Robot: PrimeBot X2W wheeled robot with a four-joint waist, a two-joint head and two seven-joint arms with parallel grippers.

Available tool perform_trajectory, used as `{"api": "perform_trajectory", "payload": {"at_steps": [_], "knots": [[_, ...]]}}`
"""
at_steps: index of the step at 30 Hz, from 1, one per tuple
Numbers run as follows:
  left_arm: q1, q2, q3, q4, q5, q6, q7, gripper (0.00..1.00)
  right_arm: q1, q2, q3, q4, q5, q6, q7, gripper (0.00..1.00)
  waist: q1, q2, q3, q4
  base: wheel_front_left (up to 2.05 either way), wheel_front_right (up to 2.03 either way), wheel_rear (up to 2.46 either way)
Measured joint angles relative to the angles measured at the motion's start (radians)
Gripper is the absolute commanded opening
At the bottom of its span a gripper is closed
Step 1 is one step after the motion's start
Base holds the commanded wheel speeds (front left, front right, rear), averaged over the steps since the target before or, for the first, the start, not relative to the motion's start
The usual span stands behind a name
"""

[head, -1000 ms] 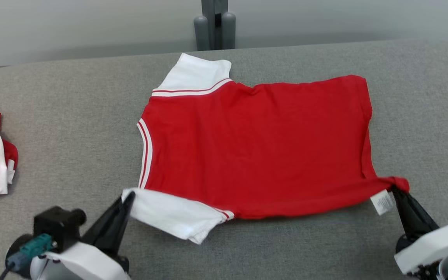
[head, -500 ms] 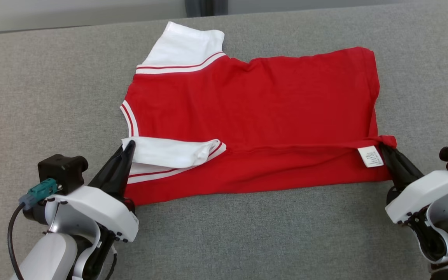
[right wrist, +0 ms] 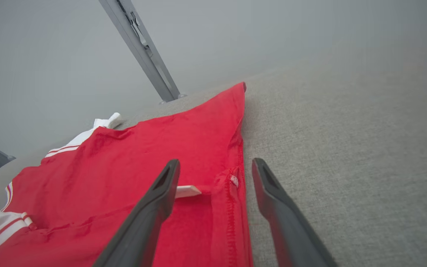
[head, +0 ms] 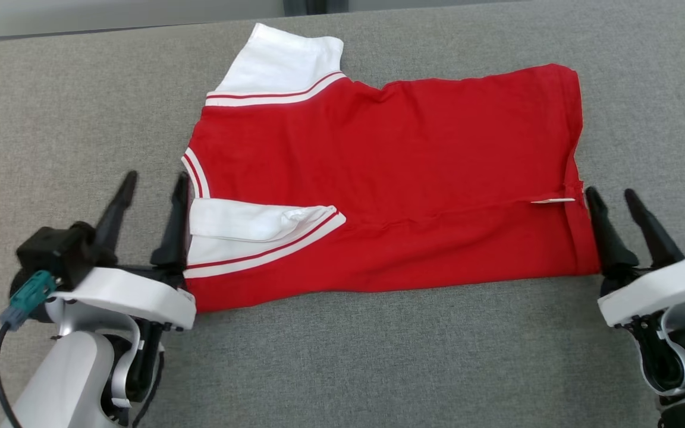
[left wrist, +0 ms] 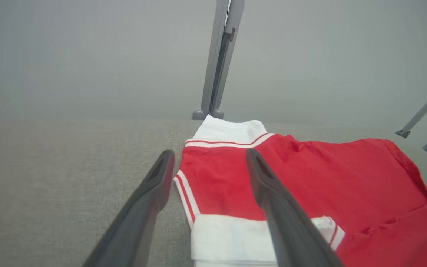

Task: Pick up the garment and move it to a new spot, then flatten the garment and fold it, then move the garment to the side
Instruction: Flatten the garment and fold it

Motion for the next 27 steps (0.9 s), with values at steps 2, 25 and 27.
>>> {"api": "perform_trajectory", "payload": {"at_steps": [2,25,27], "knots": [[0.001,-0.003,0.017,-0.016,0.025,0.029,-0.056,1.0,0.017,0.002,-0.016,-0.021,-0.021,0.0,-0.054,1.0,0.0,0.0,-0.007,0.001,0.0,0.0,0.0],[0.168,0.03,-0.009,-0.042,0.17,0.131,-0.14,1.0,0.216,0.118,-0.108,-0.173,-0.365,0.0,-0.213,1.0,0.0,0.0,-0.134,0.003,0.0,0.0,0.0],[0.167,0.028,-0.009,-0.024,0.163,0.116,-0.143,1.0,0.217,0.119,-0.108,-0.173,-0.369,0.0,-0.212,1.0,0.0,0.0,-0.139,0.005,0.0,0.0,0.0]]}}
